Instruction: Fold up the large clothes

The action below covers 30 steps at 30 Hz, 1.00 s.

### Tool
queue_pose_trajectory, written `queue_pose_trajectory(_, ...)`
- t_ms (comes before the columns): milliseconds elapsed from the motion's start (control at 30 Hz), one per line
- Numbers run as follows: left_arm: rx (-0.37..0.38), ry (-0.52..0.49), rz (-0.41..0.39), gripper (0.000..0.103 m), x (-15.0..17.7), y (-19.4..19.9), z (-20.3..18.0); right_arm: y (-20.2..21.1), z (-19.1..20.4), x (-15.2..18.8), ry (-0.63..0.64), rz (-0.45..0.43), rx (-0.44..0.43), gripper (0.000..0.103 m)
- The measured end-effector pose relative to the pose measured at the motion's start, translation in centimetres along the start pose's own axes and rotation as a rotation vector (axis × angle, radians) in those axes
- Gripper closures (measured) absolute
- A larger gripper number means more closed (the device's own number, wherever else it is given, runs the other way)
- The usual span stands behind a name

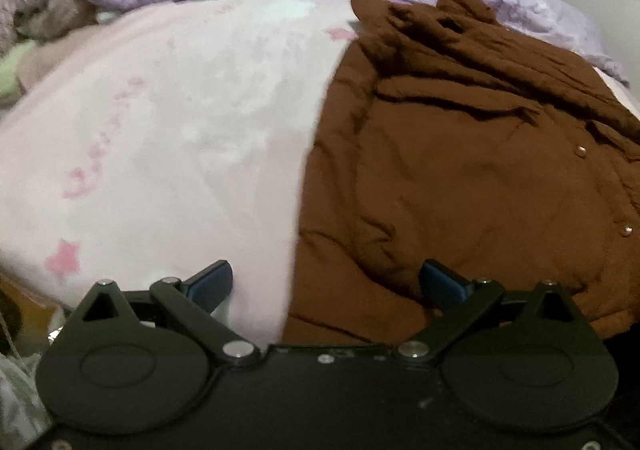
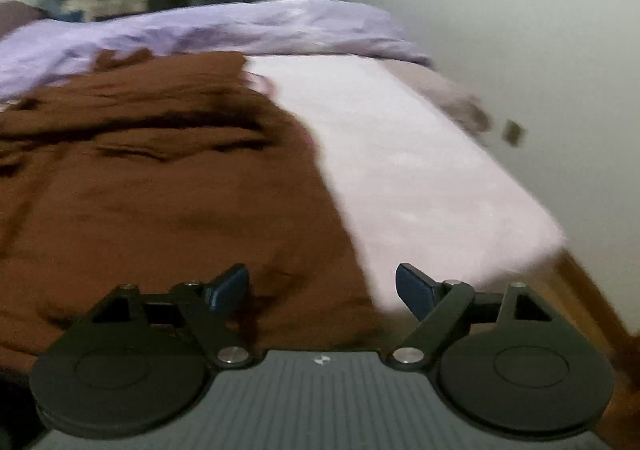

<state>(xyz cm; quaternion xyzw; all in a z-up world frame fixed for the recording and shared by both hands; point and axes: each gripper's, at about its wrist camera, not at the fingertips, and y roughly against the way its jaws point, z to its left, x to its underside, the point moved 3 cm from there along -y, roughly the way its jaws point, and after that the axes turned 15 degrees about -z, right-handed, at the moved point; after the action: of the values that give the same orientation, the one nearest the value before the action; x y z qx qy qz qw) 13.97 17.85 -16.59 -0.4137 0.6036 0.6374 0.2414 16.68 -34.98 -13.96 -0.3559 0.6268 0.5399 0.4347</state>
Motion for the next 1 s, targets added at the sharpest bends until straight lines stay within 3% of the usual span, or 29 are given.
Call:
queue_pose_trajectory(133,0.032,-0.084,-0.010,0.000,0.1,-0.3,-2.1,-1.6,-0.9,1.5,-0.085,0.082,-0.054,0.004)
queue_pose_trajectory(333,0.065,-0.050,-0.017,0.000,0.2,-0.6,-1.2,-1.7,-1.5,1.6,-0.122,0.101,-0.100,0.004)
queue_pose_trajectory(400,0.068,-0.057,-0.019,0.000,0.3,-0.6,-1.3,-2.2,-2.2,1.8,-0.191,0.114,-0.140,0.021)
queue_pose_trajectory(467,0.074,-0.052,-0.018,0.004,0.2,-0.6,-1.6,-2.6,-2.9,1.9,-0.296,0.131,-0.170,0.030)
queue_pose_trajectory(500,0.078,-0.053,-0.017,0.008,0.1,-0.6,-1.9,-2.4,-3.0,1.8,-0.302,0.133,-0.167,0.033)
queue_pose_trajectory(533,0.081,-0.061,-0.020,0.022,0.1,-0.3,-2.1,-2.2,-2.9,1.8,-0.295,0.131,-0.168,0.044)
queue_pose_trajectory(567,0.094,-0.068,-0.022,0.032,0.0,0.0,-2.3,-1.7,-2.9,1.7,-0.298,0.124,-0.172,0.070)
queue_pose_trajectory(600,0.116,-0.071,-0.020,0.045,-0.2,0.3,-2.6,-1.0,-2.7,1.5,-0.296,0.104,-0.202,0.082)
queue_pose_trajectory(633,0.118,-0.079,-0.016,0.056,-0.4,0.5,-2.8,-0.3,-2.3,1.2,-0.288,0.086,-0.233,0.084)
queue_pose_trajectory(700,0.127,-0.091,-0.006,0.063,-0.3,0.7,-3.1,0.1,-1.5,0.6,-0.232,0.080,-0.210,0.083)
queue_pose_trajectory(733,0.126,-0.085,-0.008,0.061,-0.3,0.6,-3.1,-0.1,-1.1,0.5,-0.202,0.086,-0.203,0.078)
queue_pose_trajectory(767,0.126,-0.071,-0.008,0.056,-0.1,0.5,-2.9,-0.6,-1.0,0.6,-0.192,0.100,-0.193,0.060)
queue_pose_trajectory(800,0.115,-0.043,-0.013,0.042,0.0,0.3,-2.5,-1.3,-0.9,0.9,-0.198,0.123,-0.190,0.053)
queue_pose_trajectory(833,0.120,-0.014,-0.023,0.034,0.1,0.2,-2.2,-1.6,-1.0,1.1,-0.216,0.112,-0.190,0.056)
queue_pose_trajectory(867,0.133,-0.003,-0.026,0.034,0.1,0.2,-2.0,-1.7,-1.1,1.1,-0.224,0.099,-0.186,0.073)
queue_pose_trajectory(900,0.128,-0.009,-0.025,0.045,0.1,0.2,-2.1,-1.7,-1.2,1.1,-0.225,0.090,-0.194,0.083)
queue_pose_trajectory(933,0.112,-0.022,-0.027,0.077,-0.1,0.2,-2.2,-1.6,-1.2,1.0,-0.249,0.086,-0.222,0.089)
queue_pose_trajectory(967,0.133,-0.008,-0.030,0.089,-0.6,0.4,-2.2,-1.4,-1.2,0.8,-0.264,0.078,-0.227,0.090)
queue_pose_trajectory(1000,0.163,0.022,-0.025,0.091,-1.2,0.5,-2.1,-1.1,-1.1,0.6,-0.257,0.069,-0.222,0.090)
